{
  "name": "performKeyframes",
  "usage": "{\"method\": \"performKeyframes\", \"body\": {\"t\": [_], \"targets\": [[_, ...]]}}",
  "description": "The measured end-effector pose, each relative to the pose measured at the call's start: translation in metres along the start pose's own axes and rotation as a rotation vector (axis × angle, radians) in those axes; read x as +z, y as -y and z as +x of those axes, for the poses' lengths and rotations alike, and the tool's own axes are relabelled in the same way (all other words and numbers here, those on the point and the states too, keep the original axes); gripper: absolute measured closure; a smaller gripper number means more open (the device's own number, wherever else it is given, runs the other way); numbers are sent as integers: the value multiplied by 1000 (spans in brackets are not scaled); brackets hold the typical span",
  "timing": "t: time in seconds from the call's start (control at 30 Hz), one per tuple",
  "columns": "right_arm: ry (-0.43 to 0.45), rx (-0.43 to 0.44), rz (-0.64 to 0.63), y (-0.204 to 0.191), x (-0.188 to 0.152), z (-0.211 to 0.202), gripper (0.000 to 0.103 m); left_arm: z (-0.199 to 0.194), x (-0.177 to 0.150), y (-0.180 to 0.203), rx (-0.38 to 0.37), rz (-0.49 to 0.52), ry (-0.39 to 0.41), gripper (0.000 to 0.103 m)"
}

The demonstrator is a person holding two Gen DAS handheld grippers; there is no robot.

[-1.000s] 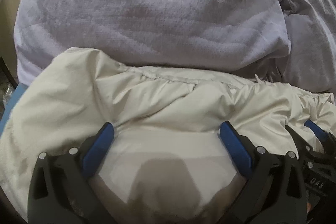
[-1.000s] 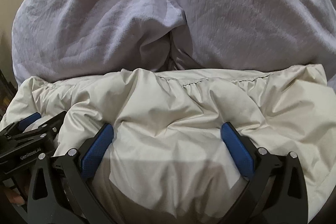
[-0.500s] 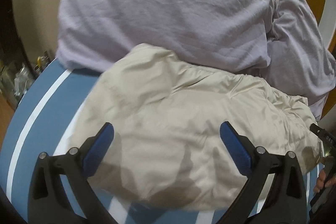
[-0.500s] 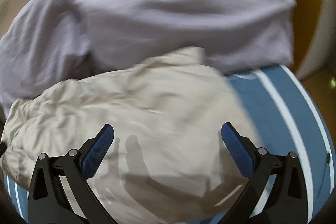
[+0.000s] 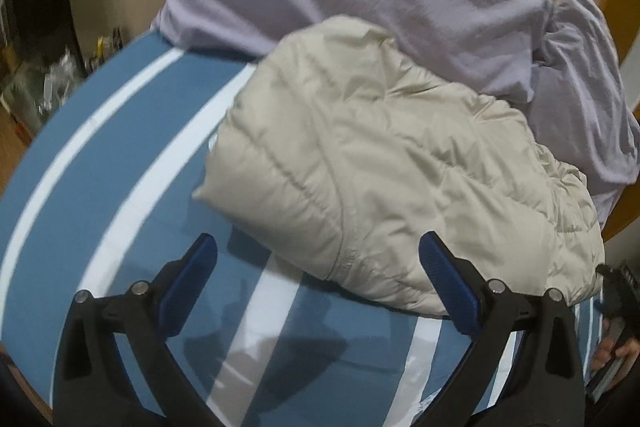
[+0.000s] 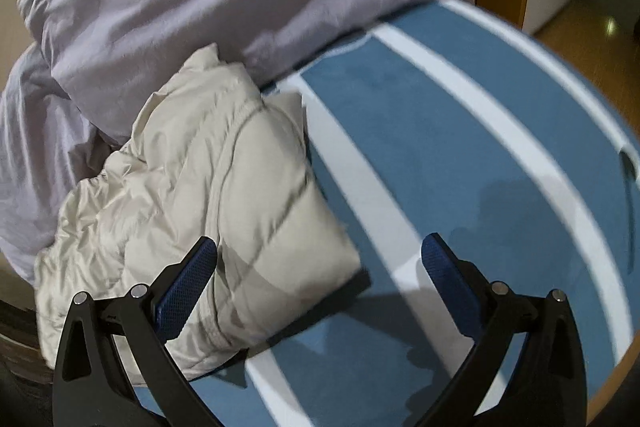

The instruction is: Fold large clothes

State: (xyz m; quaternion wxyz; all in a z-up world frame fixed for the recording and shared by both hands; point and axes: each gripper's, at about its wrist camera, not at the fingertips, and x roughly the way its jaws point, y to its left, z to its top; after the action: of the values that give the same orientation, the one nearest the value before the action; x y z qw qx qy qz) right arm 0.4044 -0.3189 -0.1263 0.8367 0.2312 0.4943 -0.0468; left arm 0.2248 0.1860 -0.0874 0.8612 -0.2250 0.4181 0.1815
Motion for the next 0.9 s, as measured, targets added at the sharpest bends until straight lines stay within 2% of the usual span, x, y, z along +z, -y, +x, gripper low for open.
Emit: {"method": "performKeyframes", "body": {"t": [0.13,0.27,0.37,0.43,0.5,0.6,0.7,0.8,0.9], "targets": [[-35,64,46,-1,-8,2,2,16,9,-7,-27,-88,-30,6],[-50,114,51,-6,-7,15,16,30,20,-9,-15,-129,-37,10],[-51,132,58,-9,-7,18,21,40,26,-16,-14,-181,-41,15],[-49,139,65,-11,-6,19,23,46,29,-21,-26,-218,-43,22],[-42,137,67,-14,-5,21,30,48,29,-23,-30,-236,-40,28],[-19,127,41,-17,-5,19,41,45,29,-21,-23,-231,-21,42],[10,123,11,-20,-8,14,62,39,30,-21,-31,-230,-7,56],[28,127,-10,-23,-11,7,69,32,30,-21,-39,-212,5,62],[40,143,-29,-26,-14,-3,73,23,29,-21,-36,-188,16,65]]}}
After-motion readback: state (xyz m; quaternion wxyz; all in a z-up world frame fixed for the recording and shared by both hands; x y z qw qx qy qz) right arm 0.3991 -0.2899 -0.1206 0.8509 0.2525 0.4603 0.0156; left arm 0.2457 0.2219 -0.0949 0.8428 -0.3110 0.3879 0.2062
